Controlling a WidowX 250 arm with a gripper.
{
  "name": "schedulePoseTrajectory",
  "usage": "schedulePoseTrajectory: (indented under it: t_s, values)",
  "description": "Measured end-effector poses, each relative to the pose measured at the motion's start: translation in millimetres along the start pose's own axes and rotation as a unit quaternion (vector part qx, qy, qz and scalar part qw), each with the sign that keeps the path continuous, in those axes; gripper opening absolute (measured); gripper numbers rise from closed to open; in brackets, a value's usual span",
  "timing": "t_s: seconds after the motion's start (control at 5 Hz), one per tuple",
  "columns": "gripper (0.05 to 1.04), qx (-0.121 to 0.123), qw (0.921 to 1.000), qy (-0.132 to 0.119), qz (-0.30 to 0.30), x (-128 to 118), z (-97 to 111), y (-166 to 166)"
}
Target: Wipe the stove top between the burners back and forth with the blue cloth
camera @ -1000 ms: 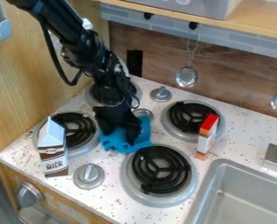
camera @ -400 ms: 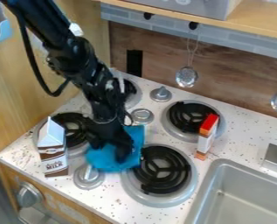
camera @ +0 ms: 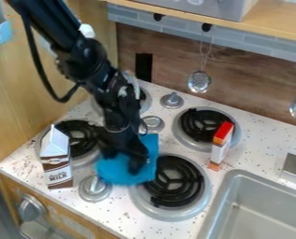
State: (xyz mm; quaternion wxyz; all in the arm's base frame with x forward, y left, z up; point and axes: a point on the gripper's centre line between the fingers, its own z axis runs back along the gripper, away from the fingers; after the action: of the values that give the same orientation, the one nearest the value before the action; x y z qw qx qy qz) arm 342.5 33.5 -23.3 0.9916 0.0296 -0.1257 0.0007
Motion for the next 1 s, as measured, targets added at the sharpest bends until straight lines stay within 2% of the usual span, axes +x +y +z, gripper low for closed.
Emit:
schedulePoseTrajectory:
  t_s: [0.2,1.0]
  values:
    - [1.000,0.018,0.9998,0.003,0.004,30,-9,5]
    - [1.000,0.022,0.9993,0.020,0.022,90,-35,21]
